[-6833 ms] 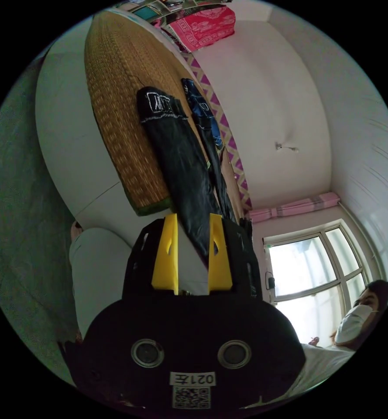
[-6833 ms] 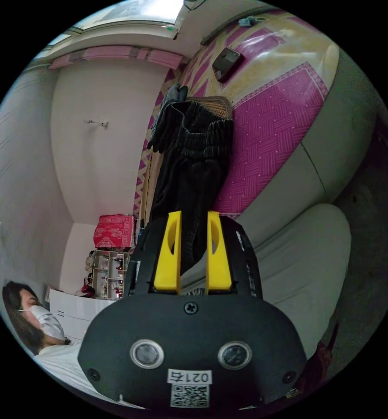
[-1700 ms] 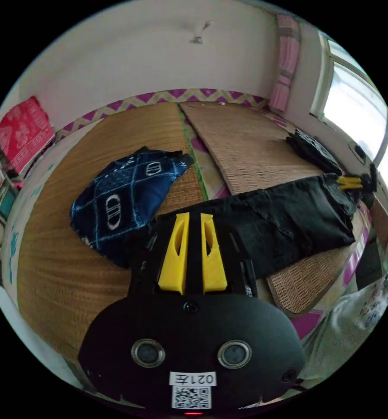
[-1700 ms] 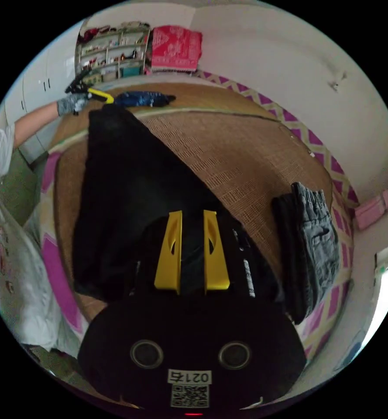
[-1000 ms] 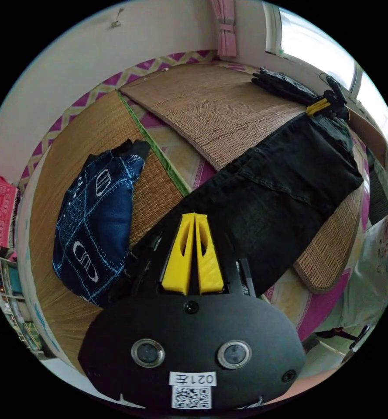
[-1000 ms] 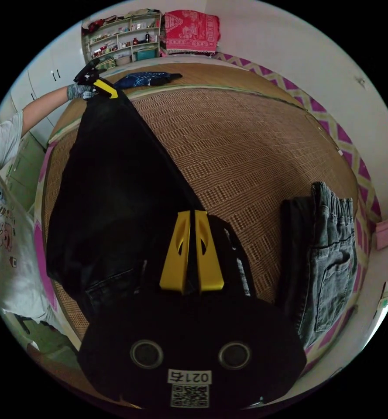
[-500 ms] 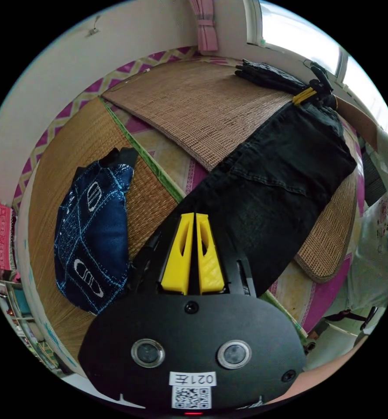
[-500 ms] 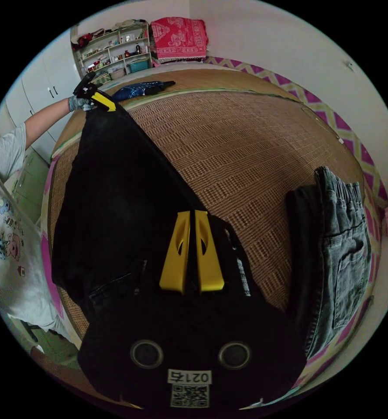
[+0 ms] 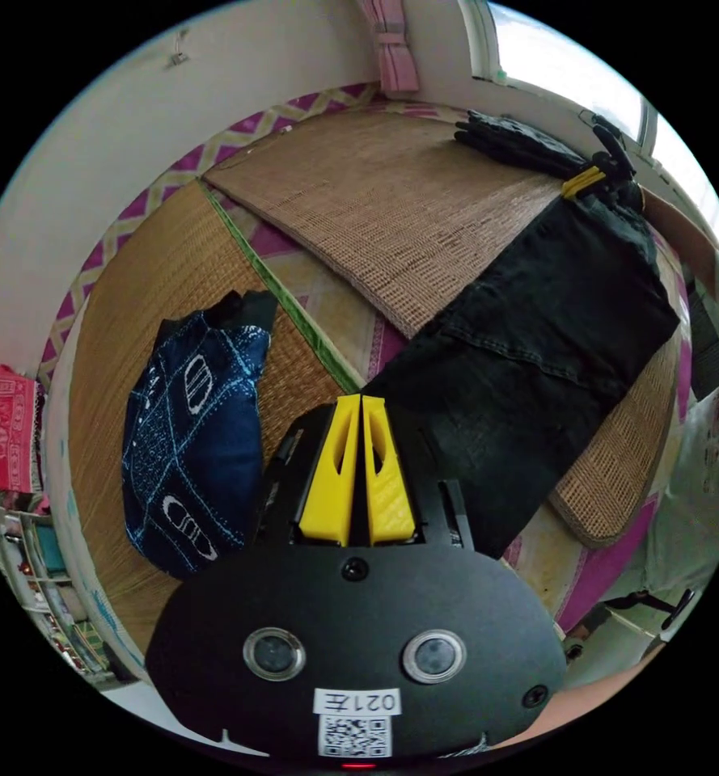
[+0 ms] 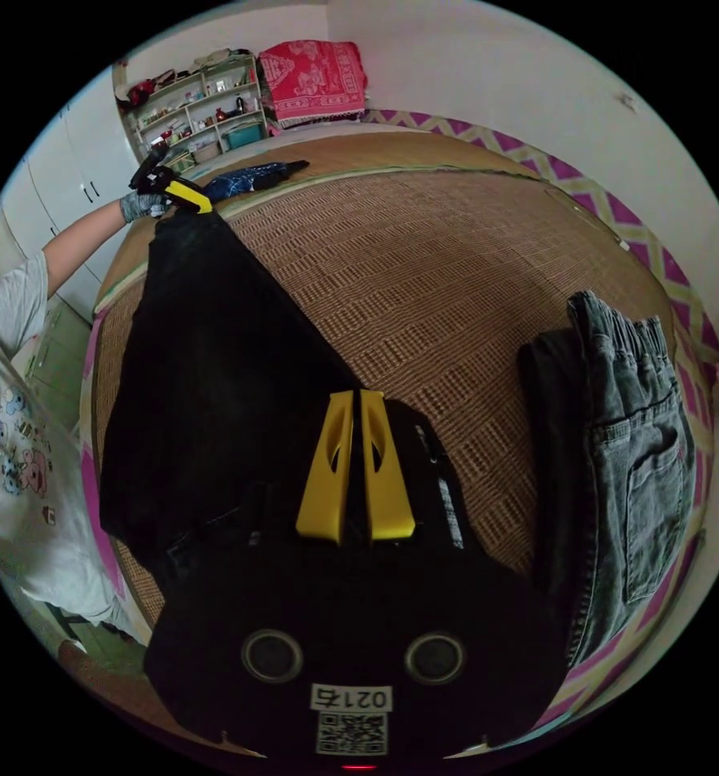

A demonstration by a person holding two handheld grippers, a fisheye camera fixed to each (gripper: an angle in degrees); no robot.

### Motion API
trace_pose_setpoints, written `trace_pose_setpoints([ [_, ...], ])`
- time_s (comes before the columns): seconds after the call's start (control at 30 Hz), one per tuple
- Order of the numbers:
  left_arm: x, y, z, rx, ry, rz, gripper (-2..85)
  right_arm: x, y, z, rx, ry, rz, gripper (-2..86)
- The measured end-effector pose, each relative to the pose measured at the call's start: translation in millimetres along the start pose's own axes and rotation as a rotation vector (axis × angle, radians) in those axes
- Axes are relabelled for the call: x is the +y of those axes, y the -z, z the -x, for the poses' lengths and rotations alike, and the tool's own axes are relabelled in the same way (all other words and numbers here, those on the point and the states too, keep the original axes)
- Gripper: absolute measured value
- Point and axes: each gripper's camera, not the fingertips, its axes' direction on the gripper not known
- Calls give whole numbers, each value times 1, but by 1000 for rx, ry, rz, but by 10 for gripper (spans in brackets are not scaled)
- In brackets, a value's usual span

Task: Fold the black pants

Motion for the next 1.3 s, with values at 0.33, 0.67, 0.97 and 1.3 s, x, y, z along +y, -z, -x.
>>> trace_pose_setpoints([
  [0.33, 15, 0, 31, 5, 28, 9, -9, -13, 28, 11, -6, -66, -4, 12],
  [0.67, 116, 89, 73, 135, 262, -204, -10, -13, 138, 162, -161, 22, -182, 60],
  [0.97, 164, 65, 107, -58, 328, 67, -10, 5, 107, 313, 38, 184, 80, 17],
  [1.3, 235, 138, 149, -29, 663, -173, 2, 27, 190, 335, 19, -96, -41, -10],
])
